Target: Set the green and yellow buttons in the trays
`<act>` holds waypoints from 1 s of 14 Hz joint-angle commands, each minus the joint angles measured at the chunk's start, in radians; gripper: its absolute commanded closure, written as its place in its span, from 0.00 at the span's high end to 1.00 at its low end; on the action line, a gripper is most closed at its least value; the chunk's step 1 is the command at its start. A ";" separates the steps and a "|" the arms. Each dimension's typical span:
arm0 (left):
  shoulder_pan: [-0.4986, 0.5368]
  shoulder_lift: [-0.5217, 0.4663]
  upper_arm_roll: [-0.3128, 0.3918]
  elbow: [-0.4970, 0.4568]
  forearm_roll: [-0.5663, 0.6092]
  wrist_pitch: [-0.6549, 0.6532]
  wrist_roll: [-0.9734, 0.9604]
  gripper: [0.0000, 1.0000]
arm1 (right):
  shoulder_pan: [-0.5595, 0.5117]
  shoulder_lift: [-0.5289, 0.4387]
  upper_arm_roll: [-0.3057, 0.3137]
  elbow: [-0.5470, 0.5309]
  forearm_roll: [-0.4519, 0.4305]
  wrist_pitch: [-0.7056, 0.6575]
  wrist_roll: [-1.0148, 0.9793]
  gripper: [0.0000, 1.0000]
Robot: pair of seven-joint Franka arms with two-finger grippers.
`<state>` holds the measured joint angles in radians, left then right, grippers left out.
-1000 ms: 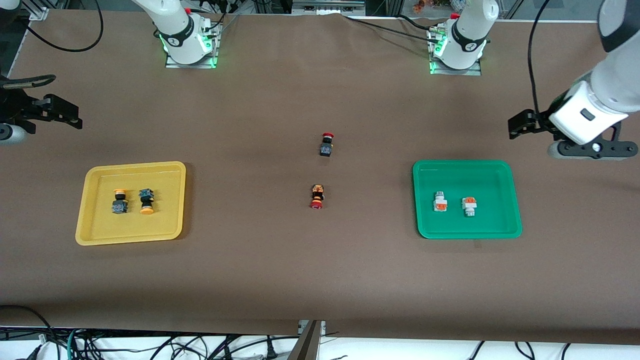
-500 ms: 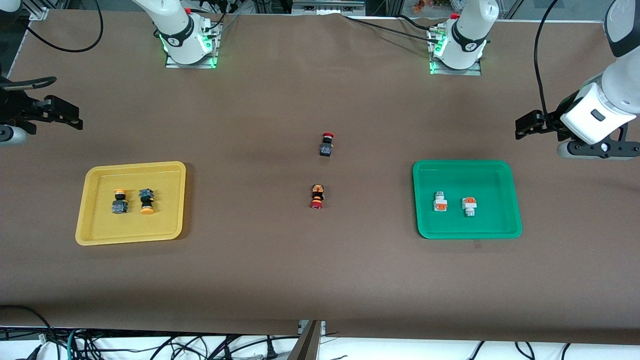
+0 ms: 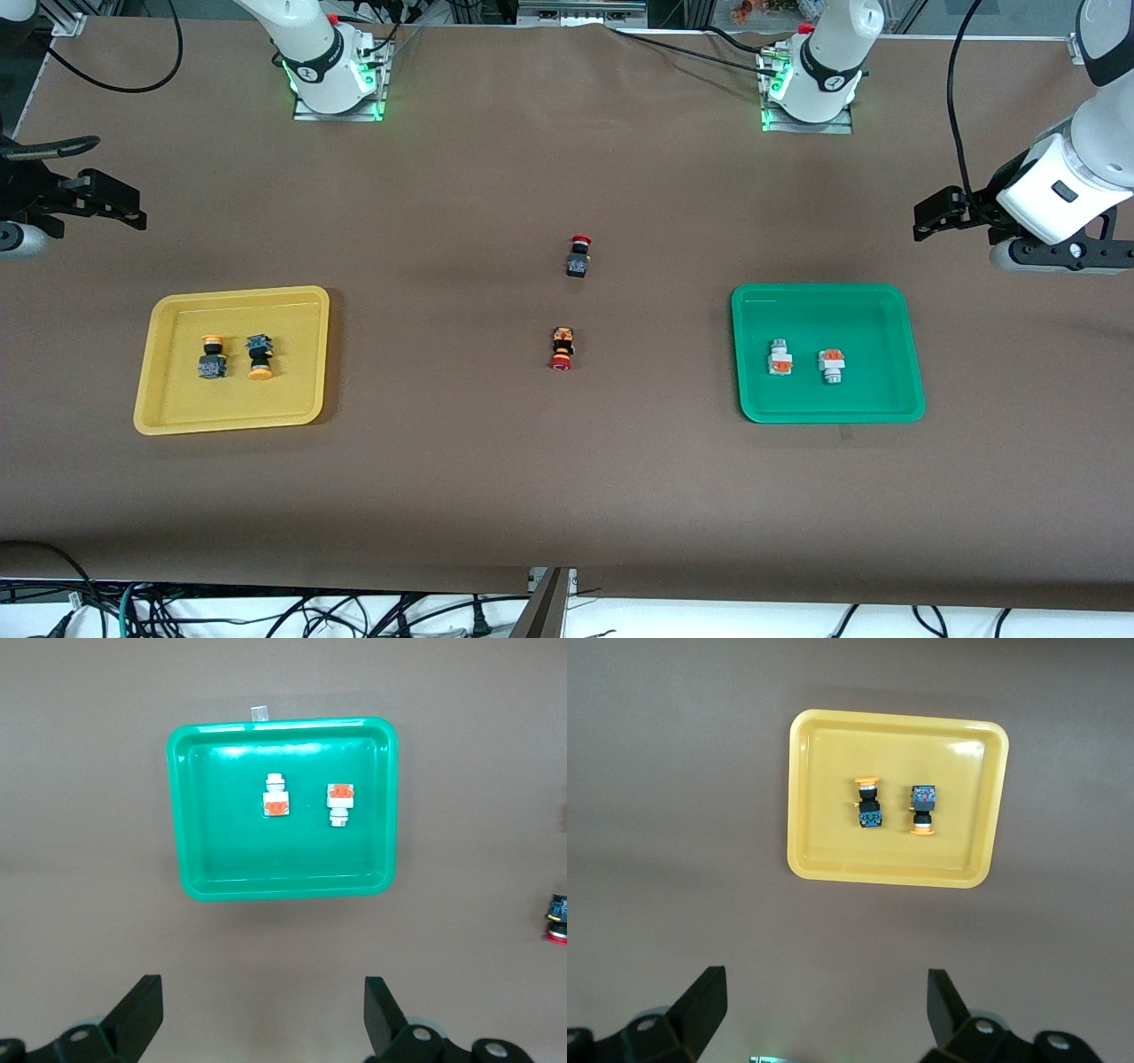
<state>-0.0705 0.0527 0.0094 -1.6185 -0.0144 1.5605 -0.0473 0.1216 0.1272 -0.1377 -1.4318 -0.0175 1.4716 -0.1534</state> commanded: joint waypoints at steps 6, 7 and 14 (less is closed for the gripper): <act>0.024 -0.030 0.015 -0.014 -0.029 -0.011 0.030 1.00 | -0.013 0.000 0.010 0.005 -0.001 -0.002 0.014 1.00; 0.026 -0.028 0.015 -0.012 -0.029 -0.014 0.035 1.00 | -0.011 0.000 0.010 0.005 -0.001 -0.002 0.014 1.00; 0.028 -0.028 0.015 -0.012 -0.029 -0.016 0.035 1.00 | -0.013 0.000 0.010 0.005 0.001 -0.002 0.014 1.00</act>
